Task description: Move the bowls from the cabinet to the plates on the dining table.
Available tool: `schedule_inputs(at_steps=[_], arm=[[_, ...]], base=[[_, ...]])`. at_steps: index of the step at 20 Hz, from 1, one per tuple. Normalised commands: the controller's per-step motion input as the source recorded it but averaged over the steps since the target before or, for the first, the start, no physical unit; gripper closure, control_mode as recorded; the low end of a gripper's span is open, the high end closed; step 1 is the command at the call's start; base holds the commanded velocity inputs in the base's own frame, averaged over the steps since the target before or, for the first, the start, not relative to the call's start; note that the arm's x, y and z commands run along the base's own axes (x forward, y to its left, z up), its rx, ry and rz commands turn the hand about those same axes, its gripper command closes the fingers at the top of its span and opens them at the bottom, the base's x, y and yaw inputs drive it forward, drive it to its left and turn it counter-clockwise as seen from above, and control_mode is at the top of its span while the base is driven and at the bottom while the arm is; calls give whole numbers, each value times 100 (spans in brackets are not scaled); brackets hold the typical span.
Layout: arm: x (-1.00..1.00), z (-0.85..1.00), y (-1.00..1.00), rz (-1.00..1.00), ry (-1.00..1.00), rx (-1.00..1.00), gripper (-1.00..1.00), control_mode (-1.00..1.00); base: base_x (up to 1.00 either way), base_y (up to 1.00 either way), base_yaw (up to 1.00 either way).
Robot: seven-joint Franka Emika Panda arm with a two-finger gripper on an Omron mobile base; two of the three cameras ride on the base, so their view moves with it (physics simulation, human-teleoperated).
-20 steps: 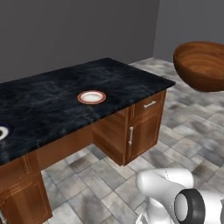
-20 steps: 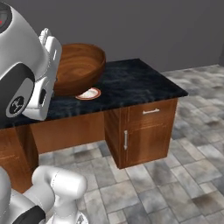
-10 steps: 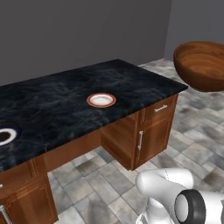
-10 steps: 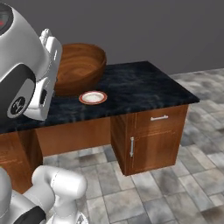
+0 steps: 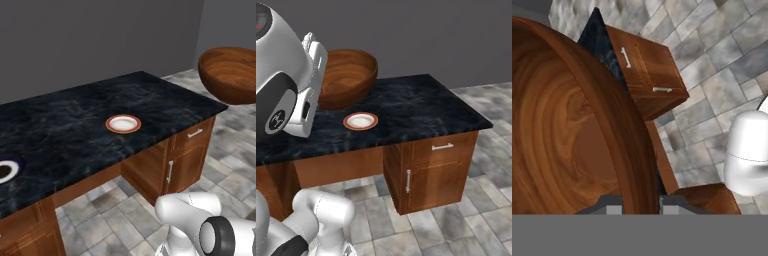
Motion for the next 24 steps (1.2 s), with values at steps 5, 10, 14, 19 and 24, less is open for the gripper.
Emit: schedule_inputs(at_steps=[5,10,14,19,24], arm=[[0,0,0,0,0,0,100,100],[0,0,0,0,0,0,100,100],[0,0,0,0,0,0,100,100],[0,0,0,0,0,0,100,100],[0,0,0,0,0,0,100,100]], base=[[62,-8,4],[62,-8,4],[62,-8,4],[62,-6,5],[61,-4,7]])
